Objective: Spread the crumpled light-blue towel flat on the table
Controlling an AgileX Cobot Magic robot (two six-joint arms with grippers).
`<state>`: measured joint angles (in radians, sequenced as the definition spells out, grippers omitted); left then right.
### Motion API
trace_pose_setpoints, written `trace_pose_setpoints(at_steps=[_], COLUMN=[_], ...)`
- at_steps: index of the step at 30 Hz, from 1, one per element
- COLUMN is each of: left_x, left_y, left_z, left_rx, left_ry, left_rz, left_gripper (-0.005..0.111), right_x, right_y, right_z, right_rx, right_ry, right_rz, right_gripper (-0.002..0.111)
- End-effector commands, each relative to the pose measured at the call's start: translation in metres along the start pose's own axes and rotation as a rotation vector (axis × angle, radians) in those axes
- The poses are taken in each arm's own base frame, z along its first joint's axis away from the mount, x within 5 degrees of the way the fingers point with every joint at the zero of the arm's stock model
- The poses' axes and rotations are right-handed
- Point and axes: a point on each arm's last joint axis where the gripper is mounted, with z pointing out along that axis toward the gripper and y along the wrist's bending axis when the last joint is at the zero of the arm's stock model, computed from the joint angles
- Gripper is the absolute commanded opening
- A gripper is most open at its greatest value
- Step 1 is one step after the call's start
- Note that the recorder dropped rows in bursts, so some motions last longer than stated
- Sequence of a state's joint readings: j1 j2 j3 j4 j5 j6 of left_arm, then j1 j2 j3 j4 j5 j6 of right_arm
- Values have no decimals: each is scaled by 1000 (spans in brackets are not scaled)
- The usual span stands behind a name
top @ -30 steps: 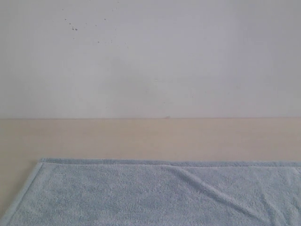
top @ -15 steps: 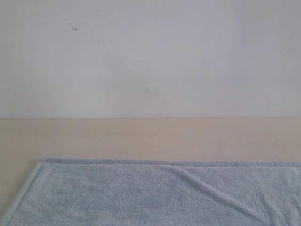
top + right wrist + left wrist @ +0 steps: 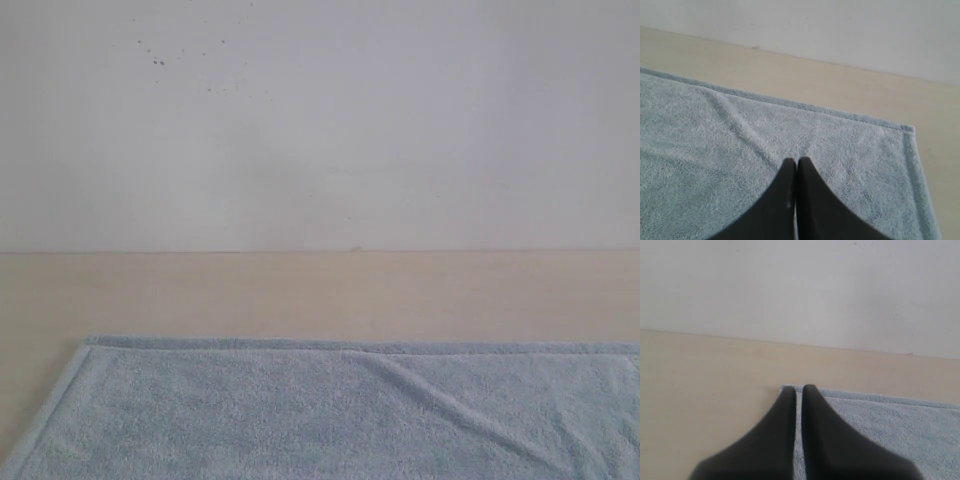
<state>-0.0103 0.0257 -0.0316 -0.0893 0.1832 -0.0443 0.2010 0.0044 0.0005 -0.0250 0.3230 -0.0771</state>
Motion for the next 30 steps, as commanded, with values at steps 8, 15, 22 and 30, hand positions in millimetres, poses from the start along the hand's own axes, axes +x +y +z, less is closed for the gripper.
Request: trace_pose_setpoints(at_steps=[8, 15, 22, 30], left_x=[0, 0, 19, 20], left_y=[0, -1, 1, -2], left_z=[0, 0, -1, -1], left_rx=[6, 13, 5, 54], left_ry=[-1, 0, 118, 129], left_rz=[-8, -8, -2, 6], left_gripper=[4, 4, 4, 4], right_x=[0, 0, 0, 0], right_y=[-2, -2, -2, -2], right_z=[0, 0, 0, 0], right_rx=[60, 60, 59, 59], right_ry=[1, 1, 1, 0], right_rz=[-75, -75, -70, -70], right_gripper=[0, 0, 0, 0])
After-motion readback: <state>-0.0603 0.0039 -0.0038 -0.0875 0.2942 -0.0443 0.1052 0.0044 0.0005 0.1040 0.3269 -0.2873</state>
